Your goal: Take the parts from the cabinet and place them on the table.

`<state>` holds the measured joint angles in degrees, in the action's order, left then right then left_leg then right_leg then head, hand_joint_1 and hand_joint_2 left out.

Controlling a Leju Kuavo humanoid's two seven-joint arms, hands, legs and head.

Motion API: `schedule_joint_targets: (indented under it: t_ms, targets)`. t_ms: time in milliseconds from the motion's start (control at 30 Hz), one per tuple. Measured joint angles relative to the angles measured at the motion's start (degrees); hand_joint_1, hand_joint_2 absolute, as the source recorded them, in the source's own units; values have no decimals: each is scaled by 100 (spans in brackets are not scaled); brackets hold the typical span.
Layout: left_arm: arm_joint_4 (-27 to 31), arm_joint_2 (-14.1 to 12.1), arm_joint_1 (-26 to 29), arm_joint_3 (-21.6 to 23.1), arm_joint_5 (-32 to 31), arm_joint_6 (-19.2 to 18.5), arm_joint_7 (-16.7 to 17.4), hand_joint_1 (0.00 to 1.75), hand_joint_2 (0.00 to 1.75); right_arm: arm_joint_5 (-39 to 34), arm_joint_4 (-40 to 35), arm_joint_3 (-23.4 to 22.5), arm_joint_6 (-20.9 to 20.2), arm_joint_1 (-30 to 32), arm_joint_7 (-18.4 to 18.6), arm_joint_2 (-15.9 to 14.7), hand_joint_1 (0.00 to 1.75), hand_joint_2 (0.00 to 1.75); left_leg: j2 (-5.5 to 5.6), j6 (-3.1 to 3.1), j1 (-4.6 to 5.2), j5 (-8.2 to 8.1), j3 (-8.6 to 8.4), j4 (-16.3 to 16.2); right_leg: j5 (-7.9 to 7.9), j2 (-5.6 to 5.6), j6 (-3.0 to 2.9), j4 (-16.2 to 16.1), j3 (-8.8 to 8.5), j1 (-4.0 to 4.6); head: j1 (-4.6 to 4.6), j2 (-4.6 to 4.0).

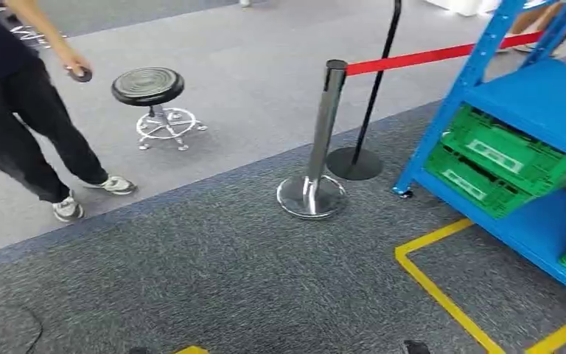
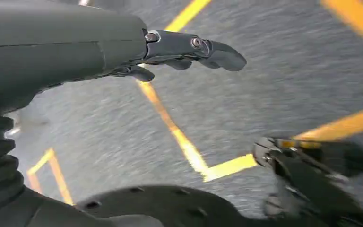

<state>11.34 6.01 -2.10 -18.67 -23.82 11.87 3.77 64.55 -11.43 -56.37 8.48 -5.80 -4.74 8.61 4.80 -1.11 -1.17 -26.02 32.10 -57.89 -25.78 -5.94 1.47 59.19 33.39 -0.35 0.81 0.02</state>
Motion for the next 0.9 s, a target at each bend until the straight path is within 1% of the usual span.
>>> schedule_joint_targets:
  t_ms: [33, 67, 100, 133, 167, 200, 233, 267, 300, 333, 367, 400, 433, 467, 500, 533, 567, 600, 633, 667, 700, 733, 767, 800, 833, 867, 900]
  targets:
    - [0, 13, -15, 0, 2, -9, -190, 0, 175, 37, 0, 0, 4, 22, 76, -20, 0, 0, -54, -18, -12, -1, 18, 10, 16, -58, 25, 7, 33, -5, -9, 0]
    - [0, 20, -49, 0, 2, -22, -312, 0, 175, 50, 0, 0, -2, 79, 140, -28, 0, 0, -96, -3, 12, 3, 23, 10, 43, -109, 67, -32, 52, -29, -7, 0]
    - [0, 20, -81, -2, 4, -28, -375, 0, 175, 50, 0, 0, -18, 132, 177, -28, 0, 0, -128, 29, 29, 9, 22, 9, 65, -148, 104, -65, 53, -49, -7, 0]
    - [0, 24, -113, -2, 4, -39, -410, 0, 175, 50, 0, 0, -42, 184, 220, -28, 0, 0, -199, 80, 15, 31, 14, 29, 73, -203, 145, -85, 115, -57, -4, 0]
    - [2, 13, -147, -4, 13, -33, -417, 0, 175, 61, 0, 0, -68, 212, 236, -28, 0, 0, -273, 124, 3, 52, 12, 52, 17, 44, 150, 37, 138, -51, -13, 0]
    - [2, 6, -155, -11, 24, -11, -417, 0, 175, 78, 2, 2, -94, 213, 253, -28, 0, 0, -309, 150, 13, 44, 11, 52, -86, 310, 157, 183, 202, -21, -50, 0]
    - [2, 2, -158, -20, 35, -2, -410, 0, 175, 105, 2, 7, -116, 184, 255, -28, 0, 0, -409, 196, 34, 38, 10, 52, -355, 502, 172, 598, 400, -23, -70, 0]
    - [2, 0, -154, -46, 37, 20, -384, 0, 175, 157, 2, 22, -123, 167, 255, -24, 0, 0, -490, 203, 50, 37, 10, 52, -573, 543, 178, 1018, 597, -25, -66, 0]
    - [2, -2, -150, -63, 46, 39, -358, 0, 175, 205, 2, 63, -120, 163, 243, -13, 0, 0, -585, 209, 63, 34, 14, 51, -786, 550, 187, 1501, 820, -31, -63, 0]
    - [2, -2, -146, -85, 48, 37, -332, 0, 175, 218, 2, 103, -101, 176, 188, -11, 0, 0, -662, 214, 69, 31, 14, 50, -860, 550, 195, 1773, 936, -32, -63, 0]
    - [2, 0, -144, -98, 39, 6, -292, 0, 175, 192, 2, 111, -72, 200, 96, -11, 0, 0, -725, 212, 71, 29, 11, 50, -789, 550, 199, 1761, 913, -31, -66, 0]
    - [2, 2, -142, -101, 22, -37, -255, 0, 175, 151, 2, 109, -37, 210, -11, -11, 0, 0, -782, 208, 69, 26, 9, 49, -637, 555, 201, 1538, 787, -32, -68, 0]
    - [2, 4, -130, -101, -2, -57, -242, 0, 175, 133, 2, 109, -28, 204, -66, -11, 0, 0, -855, 196, 62, 17, -2, 48, -367, 599, 199, 993, 490, -35, -66, 0]
    - [2, 9, -121, -101, -4, -57, -244, 0, 175, 116, 2, 111, -28, 194, -99, -11, 0, 0, -906, 177, 55, 5, -17, 44, -175, 692, 199, 505, 216, -36, -66, 0]
    - [2, 11, -109, -103, -7, -61, -242, 0, 175, 113, 0, 111, -26, 175, -110, -13, 0, 0, -963, 133, 81, -13, -40, 33, -124, 960, 208, -2, -37, -24, -70, 0]
    - [2, 0, -97, -105, -9, -63, -242, 0, 175, 113, 2, 114, -31, 157, -114, -4, 0, 0, -984, 100, 98, -24, -48, 31, -120, 928, 177, 21, -59, -13, -61, 0]
    - [2, 2, -96, -105, -15, -59, -242, 0, 175, 111, 2, 116, -31, 153, -122, -6, 0, 0, -1005, 63, 100, -21, -61, 29, -97, 843, 119, 13, -74, -8, -30, 0]
    - [0, 7, -99, -105, -15, -59, -242, 0, 175, 111, 2, 116, -28, 164, -123, -7, 0, 0, -1034, 39, 94, -5, -68, 40, -93, 816, 98, 19, -51, 2, -44, 0]
    - [2, 9, -101, -105, -15, -59, -242, 0, 175, 109, 2, 114, -26, 186, -125, -9, 0, 0, -1084, -1, 73, 16, -85, 72, -90, 762, 47, 23, 34, 28, -39, 0]
    - [2, 9, -106, -107, -17, -59, -240, 0, 175, 107, 2, 114, -22, 180, -127, -11, 0, 0, -1124, -33, 66, -6, -98, 75, -75, 717, 9, -3, -12, 20, -52, 0]
    - [2, 4, -111, -107, -50, -48, -150, 0, 175, 74, 0, 114, -2, 181, -184, -13, 0, 0, -890, -92, 42, -82, -86, 18, -45, 646, -42, -31, -47, -14, -30, 0]
    - [2, 2, -105, -107, -88, -33, -45, 0, 175, 39, 0, 114, 9, 155, -230, -17, 0, 0, -662, -102, 42, -291, 36, -247, -18, 601, -84, -32, -42, -22, -11, 0]
    - [0, 2, -90, -107, -105, -17, 78, 0, 175, 9, 0, 114, 11, 114, -303, -17, 0, 0, -581, -106, 42, -513, 212, -648, -8, 543, -102, -32, -31, -23, -7, 0]
    - [0, 2, -79, -107, -120, -15, 211, 0, 175, -13, 0, 114, -13, 71, -372, -17, 0, 0, -549, -107, 43, -745, 461, -1173, -1, 465, -115, -32, -19, -18, 9, 0]
    - [-2, 2, -62, -107, -129, -9, 332, 0, 175, -26, 0, 114, -35, 32, -431, -17, 0, 0, -530, -102, 45, -872, 680, -1599, 5, 385, -125, -32, -10, -12, 0, 0]
    - [-2, -2, -51, -107, -140, -9, 388, 0, 175, -33, 0, 111, -48, -1, -455, -17, 0, 0, -516, -89, 54, -891, 809, -1818, 10, 304, -129, -32, -4, -10, 2, 0]
    - [-2, -2, -44, -109, -140, -22, 427, 0, 175, -35, 0, 114, -74, -23, -479, -20, 0, 0, -510, -74, 59, -763, 798, -1744, 14, 221, -124, -31, -7, -11, 7, 0]
